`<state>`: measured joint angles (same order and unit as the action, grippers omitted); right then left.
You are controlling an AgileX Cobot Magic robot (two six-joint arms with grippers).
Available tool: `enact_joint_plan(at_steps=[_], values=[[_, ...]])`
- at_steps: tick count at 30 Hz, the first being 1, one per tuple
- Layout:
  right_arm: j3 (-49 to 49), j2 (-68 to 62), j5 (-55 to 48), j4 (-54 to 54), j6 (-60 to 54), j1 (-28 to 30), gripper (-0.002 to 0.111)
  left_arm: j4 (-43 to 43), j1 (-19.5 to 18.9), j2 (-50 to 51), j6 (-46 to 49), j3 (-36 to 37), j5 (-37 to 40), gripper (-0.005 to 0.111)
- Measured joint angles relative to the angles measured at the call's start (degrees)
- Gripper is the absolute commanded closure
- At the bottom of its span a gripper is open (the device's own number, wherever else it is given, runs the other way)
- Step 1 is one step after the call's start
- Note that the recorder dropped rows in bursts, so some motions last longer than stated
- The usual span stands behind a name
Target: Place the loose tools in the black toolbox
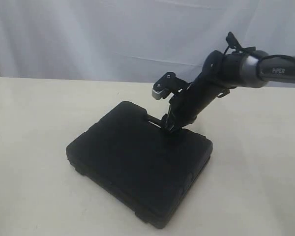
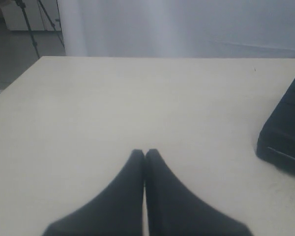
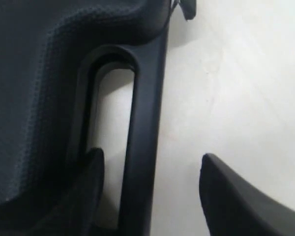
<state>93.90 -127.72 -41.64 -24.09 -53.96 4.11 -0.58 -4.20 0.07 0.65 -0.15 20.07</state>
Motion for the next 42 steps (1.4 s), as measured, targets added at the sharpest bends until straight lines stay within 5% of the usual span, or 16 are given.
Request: enact_joint_plan(at_steps=[16,23,29,42], values=[[10.56,1.55,-13.88,-0.63,10.1,0.0,0.052,0.0,0.0,0.0,0.0,0.0,0.0,0.107],[14.64,2.18,-21.95,-1.82,13.37,-1.46,0.073,0.0,0.0,0.0,0.0,0.0,0.0,0.107],[15.47,5.59,-25.85,-1.82,13.76,-7.1,0.109,0.0,0.0,0.0,0.0,0.0,0.0,0.107],[11.19,8.55,-27.72,-3.13,16.94,-22.29,0.109,0.0,0.0,0.0,0.0,0.0,0.0,0.107]])
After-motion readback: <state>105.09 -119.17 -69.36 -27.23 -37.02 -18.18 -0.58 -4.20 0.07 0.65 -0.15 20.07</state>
